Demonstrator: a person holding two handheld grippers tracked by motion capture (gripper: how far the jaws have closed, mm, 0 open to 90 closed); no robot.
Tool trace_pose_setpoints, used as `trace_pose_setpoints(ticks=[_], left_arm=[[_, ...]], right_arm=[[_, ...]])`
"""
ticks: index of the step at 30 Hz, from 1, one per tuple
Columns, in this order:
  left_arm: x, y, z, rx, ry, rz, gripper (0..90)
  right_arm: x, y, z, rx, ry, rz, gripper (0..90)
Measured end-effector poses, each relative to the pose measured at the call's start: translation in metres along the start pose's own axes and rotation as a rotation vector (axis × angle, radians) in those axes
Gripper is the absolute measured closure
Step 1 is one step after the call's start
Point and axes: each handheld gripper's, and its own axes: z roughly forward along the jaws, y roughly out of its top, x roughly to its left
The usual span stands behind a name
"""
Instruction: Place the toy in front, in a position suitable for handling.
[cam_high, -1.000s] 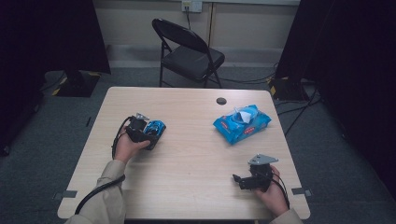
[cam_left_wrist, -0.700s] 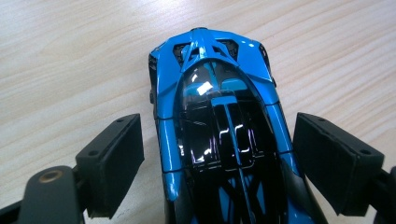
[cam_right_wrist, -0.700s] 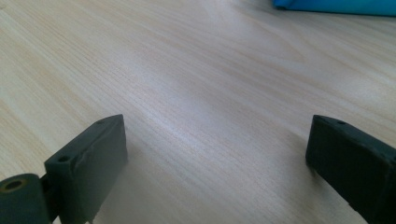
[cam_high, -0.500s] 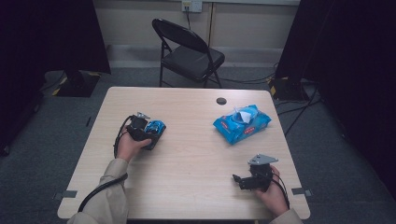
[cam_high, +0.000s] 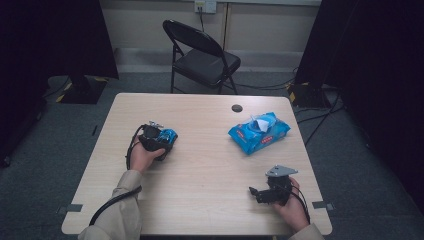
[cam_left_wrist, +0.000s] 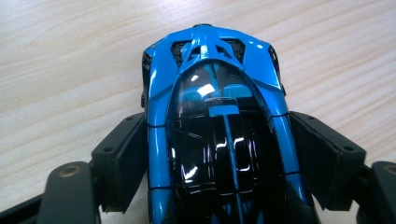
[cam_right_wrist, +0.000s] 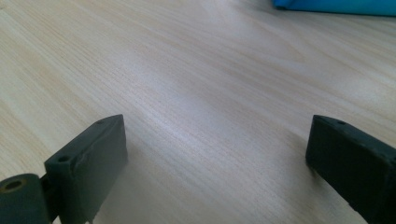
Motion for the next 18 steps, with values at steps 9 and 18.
trace_pose_setpoints(ticks=[9, 18], left_arm=[[-0.0033, 0.0014, 0.0001, 0.005, 0.03, -0.039, 25.9], [-0.0055, 0.0031, -0.0039, 0.015, 0.034, -0.03, 27.8]], right_arm=[[0.0001, 0.0, 0.0, 0.0, 0.001, 0.0, 4.7], [0.0001, 0.0, 0.0001, 0.001, 0.004, -0.003, 4.4]])
